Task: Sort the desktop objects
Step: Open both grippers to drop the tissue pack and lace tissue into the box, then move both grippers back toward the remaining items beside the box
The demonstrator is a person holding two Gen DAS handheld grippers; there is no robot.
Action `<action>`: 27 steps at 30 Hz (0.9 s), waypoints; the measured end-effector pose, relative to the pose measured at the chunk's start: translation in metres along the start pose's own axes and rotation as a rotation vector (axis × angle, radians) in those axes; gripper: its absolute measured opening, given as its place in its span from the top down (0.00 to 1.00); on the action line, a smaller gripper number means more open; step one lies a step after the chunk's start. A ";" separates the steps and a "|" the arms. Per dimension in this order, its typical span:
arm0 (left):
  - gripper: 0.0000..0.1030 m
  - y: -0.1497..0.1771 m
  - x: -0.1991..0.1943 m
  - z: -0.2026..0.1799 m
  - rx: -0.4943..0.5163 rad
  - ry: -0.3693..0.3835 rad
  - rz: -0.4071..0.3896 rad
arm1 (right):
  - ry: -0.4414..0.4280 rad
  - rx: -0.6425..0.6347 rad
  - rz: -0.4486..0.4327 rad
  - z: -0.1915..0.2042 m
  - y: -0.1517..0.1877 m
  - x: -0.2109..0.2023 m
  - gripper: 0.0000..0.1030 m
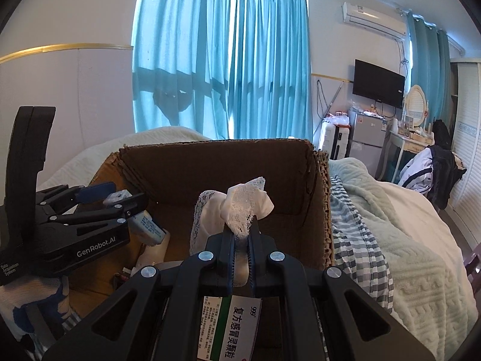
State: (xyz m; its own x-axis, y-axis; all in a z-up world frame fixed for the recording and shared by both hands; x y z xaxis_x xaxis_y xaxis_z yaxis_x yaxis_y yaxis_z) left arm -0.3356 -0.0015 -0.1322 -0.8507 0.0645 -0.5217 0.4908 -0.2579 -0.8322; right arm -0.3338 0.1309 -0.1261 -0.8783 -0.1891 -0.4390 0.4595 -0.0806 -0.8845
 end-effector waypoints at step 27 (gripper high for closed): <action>0.00 -0.032 -0.104 0.033 -0.066 -0.108 -0.175 | 0.062 0.057 -0.220 -0.005 -0.037 -0.096 0.00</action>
State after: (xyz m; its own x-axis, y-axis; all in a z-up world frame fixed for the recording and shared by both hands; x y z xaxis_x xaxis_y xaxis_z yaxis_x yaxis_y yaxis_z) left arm -0.2689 -0.0316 -0.0452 -0.9373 -0.0016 -0.3485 0.3425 -0.1877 -0.9206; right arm -0.2672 0.1568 -0.0518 -0.9638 -0.1001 -0.2470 0.2611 -0.1688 -0.9504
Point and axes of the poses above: each gripper's, at about its wrist camera, not at the fingertips, and x roughly the way its jaws point, z to its left, y to its underside, the point moved 8 cm from there along x, roughly the way its jaws point, and after that the axes turned 13 degrees about x, right-handed, at the moved point
